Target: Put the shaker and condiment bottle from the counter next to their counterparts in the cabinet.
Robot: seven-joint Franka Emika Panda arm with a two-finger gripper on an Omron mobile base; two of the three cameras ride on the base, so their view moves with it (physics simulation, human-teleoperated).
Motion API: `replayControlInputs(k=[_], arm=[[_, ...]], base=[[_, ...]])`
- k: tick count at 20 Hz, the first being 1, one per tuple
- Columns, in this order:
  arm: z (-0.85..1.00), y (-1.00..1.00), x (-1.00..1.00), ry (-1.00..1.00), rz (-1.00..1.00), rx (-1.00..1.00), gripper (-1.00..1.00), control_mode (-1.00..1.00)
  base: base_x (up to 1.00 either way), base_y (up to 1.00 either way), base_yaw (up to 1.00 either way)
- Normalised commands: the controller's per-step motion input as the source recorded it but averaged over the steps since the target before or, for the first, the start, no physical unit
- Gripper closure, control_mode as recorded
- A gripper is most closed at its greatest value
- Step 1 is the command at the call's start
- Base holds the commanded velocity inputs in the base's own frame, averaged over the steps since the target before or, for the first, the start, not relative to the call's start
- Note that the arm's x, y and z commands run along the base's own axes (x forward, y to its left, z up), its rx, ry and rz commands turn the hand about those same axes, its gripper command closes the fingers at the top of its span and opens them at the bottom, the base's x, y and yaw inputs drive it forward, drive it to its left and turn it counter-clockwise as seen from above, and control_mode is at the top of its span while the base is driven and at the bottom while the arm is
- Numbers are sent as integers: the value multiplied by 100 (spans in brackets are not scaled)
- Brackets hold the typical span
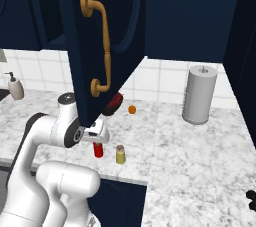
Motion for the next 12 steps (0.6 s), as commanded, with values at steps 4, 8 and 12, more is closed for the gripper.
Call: replayControlInputs(k=[4, 8, 12], arm=[[0, 0, 18, -1, 0, 0, -100, -100], [0, 0, 18, 0, 0, 0, -100, -100], [0, 0, 23, 0, 0, 0, -100, -100]], base=[[0, 0, 0], [0, 0, 0], [0, 0, 0]])
